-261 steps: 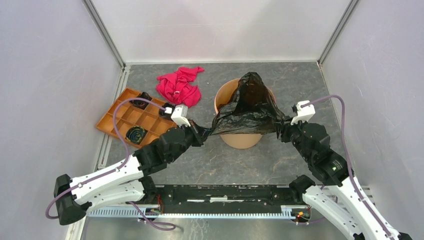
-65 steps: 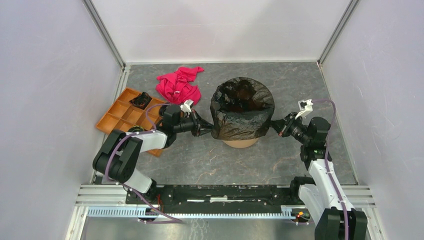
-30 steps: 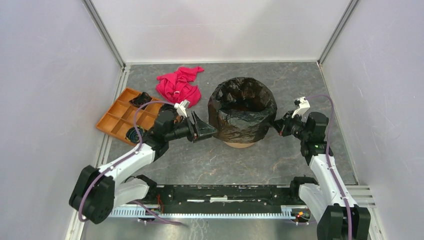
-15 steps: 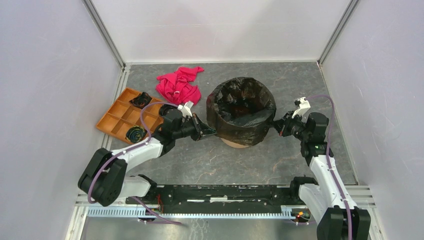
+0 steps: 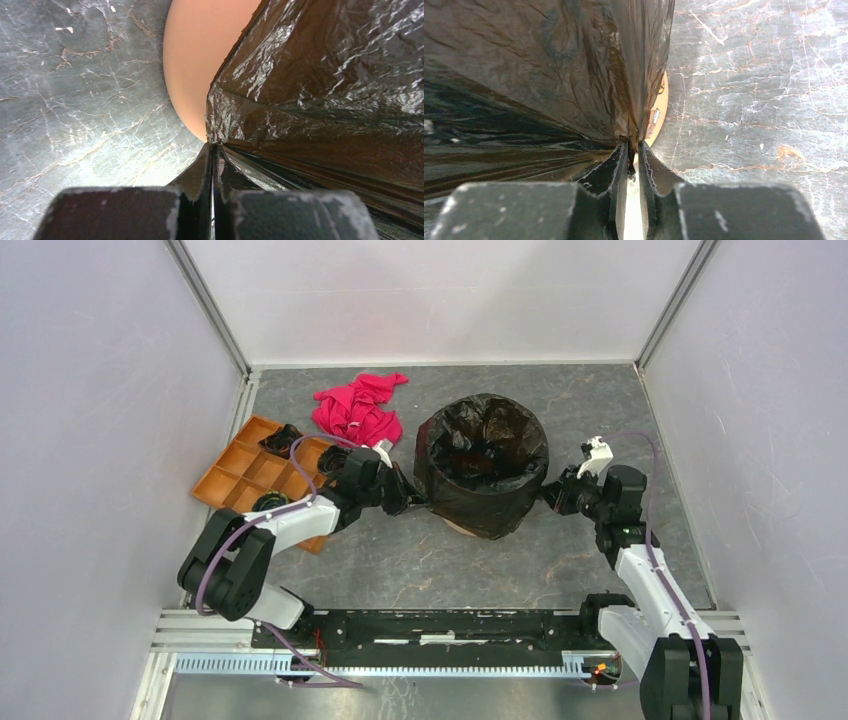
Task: Put the trash bags into the trash bin
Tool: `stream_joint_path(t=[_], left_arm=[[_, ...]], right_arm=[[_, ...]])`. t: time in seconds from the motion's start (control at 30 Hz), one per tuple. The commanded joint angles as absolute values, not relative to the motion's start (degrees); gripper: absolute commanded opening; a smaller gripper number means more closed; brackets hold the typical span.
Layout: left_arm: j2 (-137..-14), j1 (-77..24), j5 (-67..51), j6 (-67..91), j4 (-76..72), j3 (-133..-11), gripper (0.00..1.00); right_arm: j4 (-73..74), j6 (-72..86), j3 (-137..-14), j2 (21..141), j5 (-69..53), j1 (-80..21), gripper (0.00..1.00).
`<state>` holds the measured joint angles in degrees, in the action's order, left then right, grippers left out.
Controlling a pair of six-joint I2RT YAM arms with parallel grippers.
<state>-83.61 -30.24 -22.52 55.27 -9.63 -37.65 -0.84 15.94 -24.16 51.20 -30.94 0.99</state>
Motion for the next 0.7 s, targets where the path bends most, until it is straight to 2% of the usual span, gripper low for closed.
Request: stream_joint_path(t=[0.0,0.1,0.17,0.27,0.37,0.53,0.57,0.67], left_arm=[[-84.5,-30.1,-20.2,49.8,-7.9,-39.7,0.03],[-84.0,-30.2,-19.6,48.5,-6.1,-40.3,0.17],[-82.4,-30.1,-17.9,46.9,-3.0,-40.9,0.28],[-77.3,-30.1,-13.9,44.7,2.5,-40.6,0.49],[-70.6,-30.1,-10.0,42.4,8.5,-39.6,0.67],[-61.5,-30.1,-5.5,41.1,15.3,-39.0,0.76],[-59.7,-30.1,-4.7,41.0,15.9,-39.1,0.77],[-56.0,-30.1,-3.6,40.2,17.5,-40.9,0.81]], right_arm=[[-5.5,15.9,-22.1,53.0,-27.3,-0.4,0.23],[-4.0,15.2,-22.6,54.3,-24.2,-1.9,0.35],[2.8,13.4,-25.8,53.9,-17.7,-2.2,0.46],[14.1,12.5,-30.9,50.6,-5.9,-2.6,0.67],[23.0,11.4,-37.0,47.3,-0.5,-2.6,0.79],[31.1,8.4,-45.3,43.7,3.4,-2.7,0.94],[31.1,7.4,-46.8,43.6,2.1,-2.6,0.98],[29.1,4.6,-50.3,44.8,-8.2,-2.7,0.98]])
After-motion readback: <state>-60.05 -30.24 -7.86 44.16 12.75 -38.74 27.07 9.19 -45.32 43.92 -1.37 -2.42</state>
